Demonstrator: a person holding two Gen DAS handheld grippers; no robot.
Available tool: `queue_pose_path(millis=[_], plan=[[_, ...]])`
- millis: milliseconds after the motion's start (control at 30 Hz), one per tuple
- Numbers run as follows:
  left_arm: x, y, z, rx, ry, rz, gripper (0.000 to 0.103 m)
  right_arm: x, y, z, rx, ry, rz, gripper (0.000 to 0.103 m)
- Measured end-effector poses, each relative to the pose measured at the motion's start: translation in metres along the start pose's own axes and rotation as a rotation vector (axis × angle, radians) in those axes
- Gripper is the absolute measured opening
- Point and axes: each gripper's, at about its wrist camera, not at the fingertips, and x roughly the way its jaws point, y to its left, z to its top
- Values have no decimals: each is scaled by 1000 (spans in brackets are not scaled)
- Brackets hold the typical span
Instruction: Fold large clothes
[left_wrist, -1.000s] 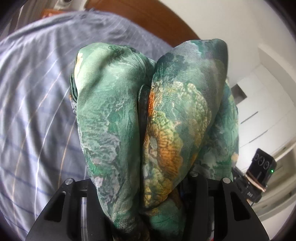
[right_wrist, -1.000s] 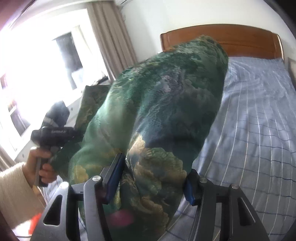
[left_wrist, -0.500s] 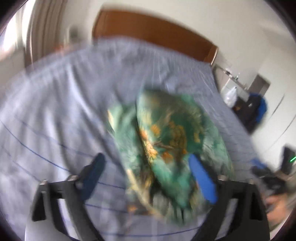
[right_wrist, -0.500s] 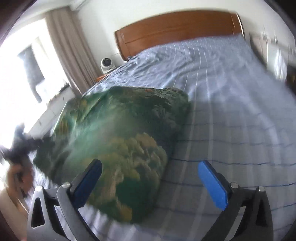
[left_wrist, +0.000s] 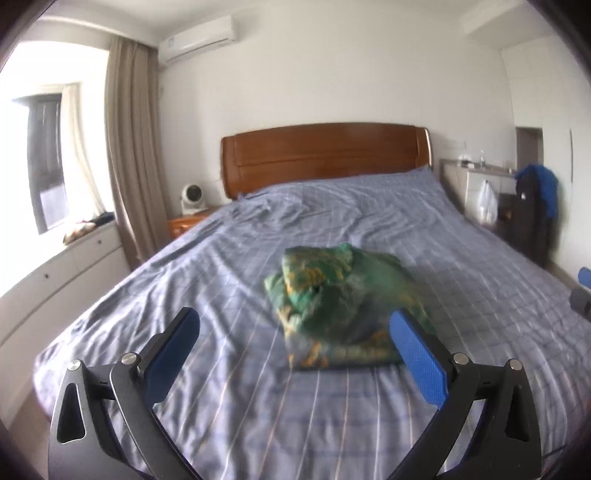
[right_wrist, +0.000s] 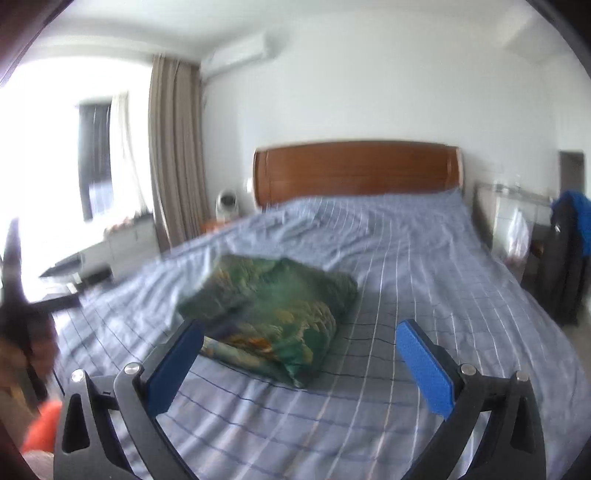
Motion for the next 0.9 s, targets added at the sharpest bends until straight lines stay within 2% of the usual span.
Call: queue_pose_path(millis=[67,100,167,267,300,400,467,600,767,900], plan=[[-13,-7,-10,26,23,27,103,-13,2,-11,42,10,24,103],[-20,-12,-16,35,44,28,103,-19,7,-16,45,61,28,103],[-31,-17,-27,42,99,-11,103,-23,15,-26,19,169,-2,103],[-38,-25,-38,12,209,-73,103,-29,22,-40,3,249,-70,103],[-38,-27,-42,-9,267,-94,103,-30,24,-44,4,286,-83,103],[-39,-32,-52,-46,370,-122,103,-31,34,-51,-15,388,-123,103],[-45,-37,-59,-38,390,-118,103,-39,41,-52,-26,410,-140,103],[-51,-40,-61,-30,435,-88,103,-48,45,-50,-1,441,-100,103],[-59,-44,-60,1,425,-77,103,-49,57,-54,-56,442,-128,103],[-64,-46,-59,20,406,-64,103,-46,61,-58,-43,460,-110,103]])
